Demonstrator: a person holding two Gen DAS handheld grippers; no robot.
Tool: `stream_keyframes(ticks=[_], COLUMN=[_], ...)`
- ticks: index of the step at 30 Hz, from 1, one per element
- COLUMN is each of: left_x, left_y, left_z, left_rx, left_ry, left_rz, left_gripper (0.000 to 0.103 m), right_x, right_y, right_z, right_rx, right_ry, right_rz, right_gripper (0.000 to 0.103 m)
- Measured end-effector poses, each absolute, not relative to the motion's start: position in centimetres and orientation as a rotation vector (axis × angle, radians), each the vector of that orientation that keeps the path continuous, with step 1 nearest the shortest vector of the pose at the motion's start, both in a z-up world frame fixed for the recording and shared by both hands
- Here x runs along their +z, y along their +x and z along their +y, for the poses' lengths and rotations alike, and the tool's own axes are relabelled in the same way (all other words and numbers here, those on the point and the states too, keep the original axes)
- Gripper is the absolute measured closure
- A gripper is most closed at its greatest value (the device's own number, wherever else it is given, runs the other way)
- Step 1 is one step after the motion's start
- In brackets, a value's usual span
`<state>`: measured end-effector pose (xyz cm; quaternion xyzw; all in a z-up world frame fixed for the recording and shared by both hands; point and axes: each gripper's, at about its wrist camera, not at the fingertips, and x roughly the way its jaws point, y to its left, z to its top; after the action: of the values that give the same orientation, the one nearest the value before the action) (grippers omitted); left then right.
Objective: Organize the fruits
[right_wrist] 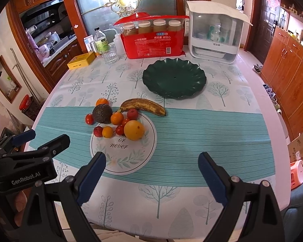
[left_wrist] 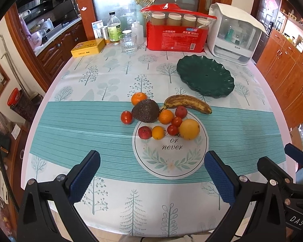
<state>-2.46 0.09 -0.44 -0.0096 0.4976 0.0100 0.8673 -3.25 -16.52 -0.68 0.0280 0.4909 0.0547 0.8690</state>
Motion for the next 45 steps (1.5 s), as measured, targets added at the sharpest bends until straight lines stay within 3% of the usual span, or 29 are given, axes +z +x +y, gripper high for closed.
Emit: stream_keyframes(ticks=[14,27,38,45], left_x=[-1.4,-4.7,-11.4,-16.0], left_y=[-1.7,3.3,9.3,12.9], left_z=[1.3,8.3,11.0,10.8], left_rx=[0.036,0.109,0.033,-0.058], left_ry=[-0.002,-0.043,-0.056,-0.013], left_rz=[1.069,1.103,1.138,1.216], left_gripper=[0.001,0.001,0.001,0.009], right_x=[-1.9,-5.3,-10.5,-13.6], right_y=[-2.3,2.3,6.1,7.5], right_z=[-15.4,-12.6,-11.5,-12.6], right_rx=[0.142,0.144,0.228,0.244], right_ry=[0.063,0.062,0.081,0.098], right_rz=[1.06,1.138,1.189,1.218], right_gripper=[0.01,0.01,0.017,0.028])
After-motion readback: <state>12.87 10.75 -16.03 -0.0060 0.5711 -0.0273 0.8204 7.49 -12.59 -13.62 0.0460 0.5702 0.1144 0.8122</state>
